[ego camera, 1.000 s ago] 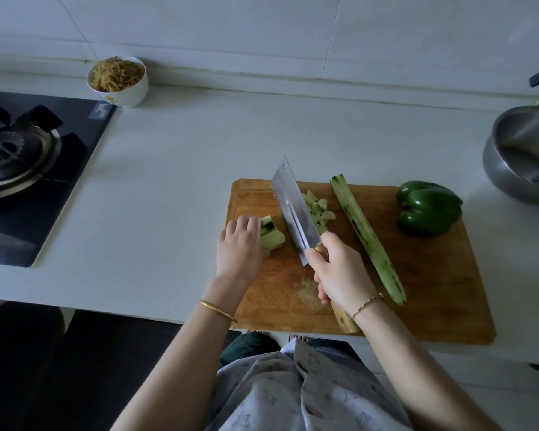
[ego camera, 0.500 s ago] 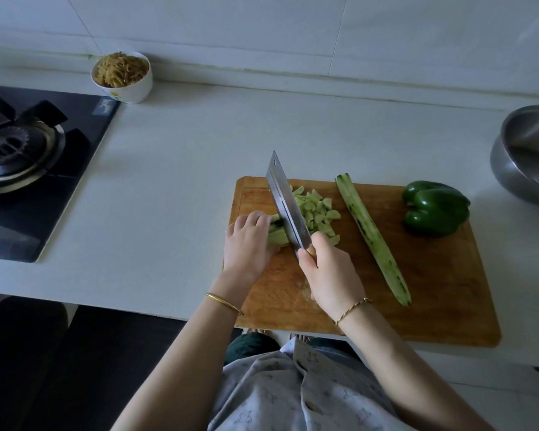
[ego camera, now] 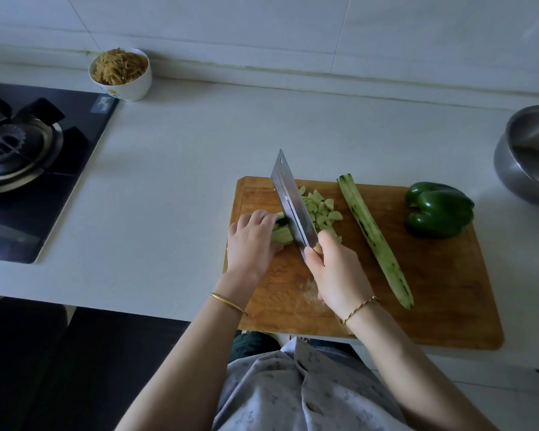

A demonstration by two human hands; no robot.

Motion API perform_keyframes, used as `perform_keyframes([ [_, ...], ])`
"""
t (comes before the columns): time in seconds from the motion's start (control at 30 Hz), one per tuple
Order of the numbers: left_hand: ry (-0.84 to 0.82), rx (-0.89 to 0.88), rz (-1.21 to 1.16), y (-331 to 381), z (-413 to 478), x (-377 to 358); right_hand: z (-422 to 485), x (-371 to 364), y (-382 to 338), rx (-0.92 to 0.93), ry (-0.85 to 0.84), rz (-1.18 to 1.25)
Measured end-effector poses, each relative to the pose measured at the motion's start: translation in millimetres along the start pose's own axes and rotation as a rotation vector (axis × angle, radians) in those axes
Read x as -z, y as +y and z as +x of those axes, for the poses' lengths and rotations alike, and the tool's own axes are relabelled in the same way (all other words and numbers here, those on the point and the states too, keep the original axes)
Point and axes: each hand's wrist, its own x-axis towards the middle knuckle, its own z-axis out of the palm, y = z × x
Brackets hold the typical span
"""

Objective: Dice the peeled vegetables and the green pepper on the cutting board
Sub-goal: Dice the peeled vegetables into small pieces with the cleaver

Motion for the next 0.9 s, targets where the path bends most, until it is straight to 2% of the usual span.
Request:
perform_keyframes([
  [0.23, -0.006, -0.005, -0.034, -0.3, 2.6, -0.3, 6.8, 7.0, -8.5, -0.029, -0.090, -0.056],
  [0.37, -0.001, 0.006, -0.075, -0.3, 3.5, -1.9, 15.8, 4.3, -9.3, -0.068, -0.122, -0.003],
  [0.53, 0.015, 0.024, -0.094, -0.2, 3.0, -4.3, 19.8, -13.8, -4.4, -0.063, -0.041, -0.029],
  [0.7, 0.012, 0.036, -0.087, -1.4, 2.4, -4.0, 21.6, -12.6, 1.7, -0.056, 0.030, 0.071],
  [0.9, -0.012, 0.058, -0.084, -0.6, 5.6, -2.8, 17.3, -0.5, -0.5, -0.005, 0.013, 0.087],
])
